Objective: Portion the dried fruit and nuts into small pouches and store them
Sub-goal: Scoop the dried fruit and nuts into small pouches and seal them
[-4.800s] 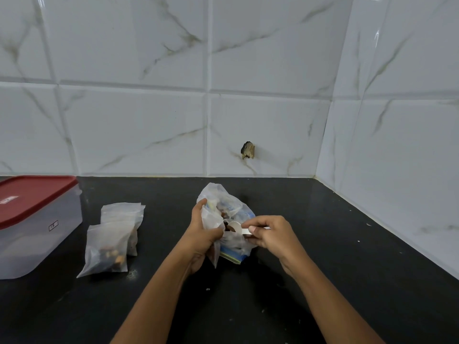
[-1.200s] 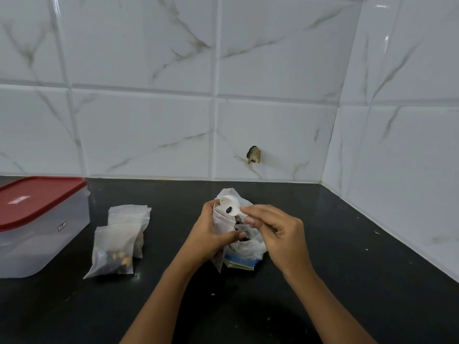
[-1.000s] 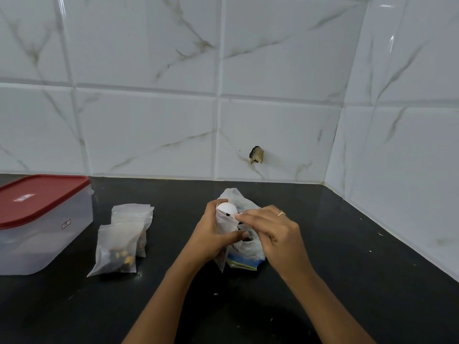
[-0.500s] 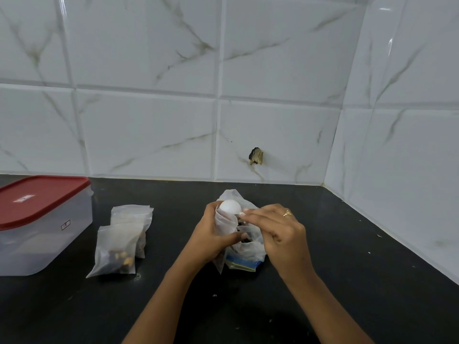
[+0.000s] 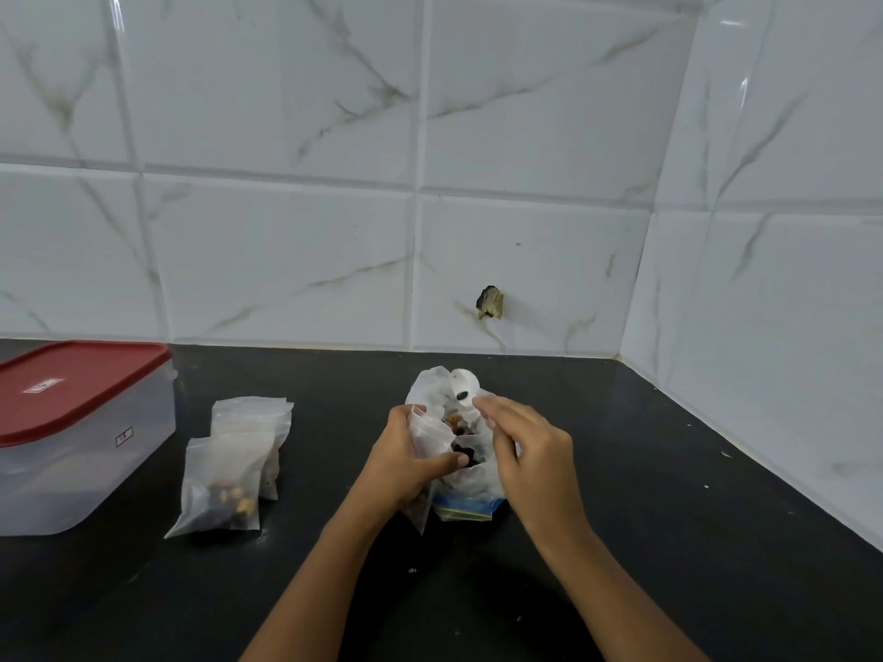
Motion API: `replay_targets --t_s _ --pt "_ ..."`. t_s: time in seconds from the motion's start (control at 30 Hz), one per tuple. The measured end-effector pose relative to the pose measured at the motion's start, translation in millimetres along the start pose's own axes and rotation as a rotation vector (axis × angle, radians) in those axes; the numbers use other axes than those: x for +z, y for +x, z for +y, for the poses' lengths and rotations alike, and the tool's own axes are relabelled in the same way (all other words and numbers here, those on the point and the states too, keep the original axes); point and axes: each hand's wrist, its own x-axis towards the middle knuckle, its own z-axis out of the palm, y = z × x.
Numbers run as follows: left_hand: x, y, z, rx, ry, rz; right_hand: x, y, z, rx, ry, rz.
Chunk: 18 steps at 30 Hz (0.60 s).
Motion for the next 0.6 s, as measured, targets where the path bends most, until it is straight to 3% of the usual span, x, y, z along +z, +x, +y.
replay_targets --t_s 0.17,0.6 --pt "-0.2 -0.7 -0.2 0.036 -0.048 0.047 -1.6 -2.2 -6.6 -0.143 0.007 -0.071" --pt "-1.5 -2.3 -1.1 0.099 -0.092 0.086 -0.7 -1.4 -4.4 -0.171 -0.118 -0.011"
